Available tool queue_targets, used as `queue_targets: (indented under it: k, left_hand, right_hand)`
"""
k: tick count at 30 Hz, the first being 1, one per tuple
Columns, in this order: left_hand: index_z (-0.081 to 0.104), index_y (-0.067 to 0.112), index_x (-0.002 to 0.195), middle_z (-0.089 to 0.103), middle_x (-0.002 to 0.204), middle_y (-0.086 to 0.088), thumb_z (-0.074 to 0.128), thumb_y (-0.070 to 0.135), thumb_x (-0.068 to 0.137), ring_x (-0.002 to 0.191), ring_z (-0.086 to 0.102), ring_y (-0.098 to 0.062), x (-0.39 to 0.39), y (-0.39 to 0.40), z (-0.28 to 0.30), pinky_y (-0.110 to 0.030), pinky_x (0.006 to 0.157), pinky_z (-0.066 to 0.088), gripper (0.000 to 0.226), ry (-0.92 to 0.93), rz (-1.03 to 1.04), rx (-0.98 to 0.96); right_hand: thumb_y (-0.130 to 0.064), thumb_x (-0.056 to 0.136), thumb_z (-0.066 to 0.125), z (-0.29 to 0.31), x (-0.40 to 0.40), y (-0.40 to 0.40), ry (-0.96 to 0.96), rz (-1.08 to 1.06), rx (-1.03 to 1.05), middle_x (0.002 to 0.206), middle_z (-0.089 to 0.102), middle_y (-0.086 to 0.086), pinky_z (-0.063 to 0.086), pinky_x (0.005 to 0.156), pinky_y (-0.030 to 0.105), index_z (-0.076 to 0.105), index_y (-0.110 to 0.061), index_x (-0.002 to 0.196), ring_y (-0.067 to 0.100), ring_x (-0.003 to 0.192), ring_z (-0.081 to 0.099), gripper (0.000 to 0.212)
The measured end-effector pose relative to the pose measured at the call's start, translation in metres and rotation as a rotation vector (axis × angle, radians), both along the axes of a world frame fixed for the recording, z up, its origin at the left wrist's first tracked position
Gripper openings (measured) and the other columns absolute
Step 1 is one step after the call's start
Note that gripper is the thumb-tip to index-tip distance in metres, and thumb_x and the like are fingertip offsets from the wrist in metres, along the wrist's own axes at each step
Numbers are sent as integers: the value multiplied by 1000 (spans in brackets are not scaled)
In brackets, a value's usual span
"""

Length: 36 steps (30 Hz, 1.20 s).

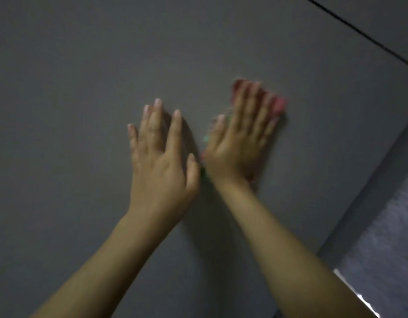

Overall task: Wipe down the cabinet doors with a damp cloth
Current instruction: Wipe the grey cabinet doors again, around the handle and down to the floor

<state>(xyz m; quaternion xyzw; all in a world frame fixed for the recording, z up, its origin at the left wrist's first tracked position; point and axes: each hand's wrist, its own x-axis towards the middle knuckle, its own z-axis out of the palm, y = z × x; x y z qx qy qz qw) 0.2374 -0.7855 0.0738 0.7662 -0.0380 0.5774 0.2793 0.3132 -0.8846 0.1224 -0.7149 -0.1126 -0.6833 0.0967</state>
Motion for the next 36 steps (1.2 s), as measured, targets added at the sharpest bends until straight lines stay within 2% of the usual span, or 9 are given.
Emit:
queue_targets:
  k: [3, 5, 8, 12, 17, 24, 26, 30, 36]
  left_hand:
    - [36, 0, 143, 16, 155, -25, 39, 28, 84, 145, 9, -37, 5, -1, 8, -46, 117, 0, 66, 2, -9, -34]
    - [33, -3, 144, 17, 154, -26, 38, 28, 85, 144, 10, -40, 9, -10, 13, -49, 118, 4, 67, -9, -2, -62]
    - [32, -5, 144, 17, 154, -27, 40, 27, 86, 144, 11, -40, 17, -35, 18, -50, 117, 3, 67, -30, -13, -21]
    - [34, 0, 145, 18, 154, -25, 44, 24, 84, 144, 10, -35, 28, -79, 29, -45, 118, -1, 66, -63, -61, 111]
    - [36, 1, 144, 20, 155, -23, 39, 24, 85, 145, 9, -32, 36, -128, 44, -36, 119, -3, 63, -73, -169, 173]
    - [38, 1, 143, 21, 154, -23, 40, 25, 87, 145, 8, -34, 46, -152, 38, -40, 119, -2, 61, -77, -164, 227]
    - [38, 1, 143, 20, 155, -24, 40, 25, 86, 144, 6, -34, 47, -159, 38, -41, 118, -2, 62, -80, -157, 201]
    - [35, 4, 145, 16, 156, -21, 39, 27, 88, 146, 4, -30, 46, -165, 31, -43, 119, -3, 62, -66, -157, 181]
    - [35, 2, 145, 17, 156, -21, 40, 24, 87, 146, 5, -30, 46, -157, 21, -42, 119, -5, 62, -58, -132, 197]
  right_hand:
    - [-32, 95, 39, -19, 0, -16, 6, 77, -280, 147, 43, 10, 13, 117, 48, 39, -10, 143, 31, 139, 30, 53]
    - [-32, 97, 37, -24, 7, -64, 23, 68, -244, 147, 43, 10, 8, 118, 46, 38, -11, 144, 31, 139, 28, 52]
    - [-32, 100, 29, -31, 23, -135, 21, -61, 153, 149, 38, 15, 12, 118, 48, 37, -7, 144, 35, 140, 27, 51]
    - [-32, 97, 30, -28, 21, -113, 70, 2, 598, 152, 32, 15, 12, 118, 46, 36, -5, 145, 35, 142, 25, 55]
    - [-37, 103, 21, -49, 22, -135, 92, 23, -34, 153, 27, 2, 9, 119, 47, 26, -16, 147, 32, 141, 24, 50]
    - [-31, 98, 29, -46, 40, -195, 80, -3, 488, 151, 33, 17, 12, 118, 49, 30, -3, 146, 36, 141, 25, 55]
    - [-31, 98, 28, -50, 31, -170, 98, 10, 409, 153, 28, 16, 10, 118, 50, 22, -6, 149, 36, 142, 22, 57]
    - [-40, 103, 23, -74, 29, -162, 109, -16, -95, 161, 3, 1, 6, 119, 51, 5, -20, 153, 30, 147, 9, 57]
    - [-31, 100, 28, -39, 38, -216, 61, 7, 348, 152, 31, 16, 15, 117, 51, 31, -4, 146, 33, 143, 22, 54]
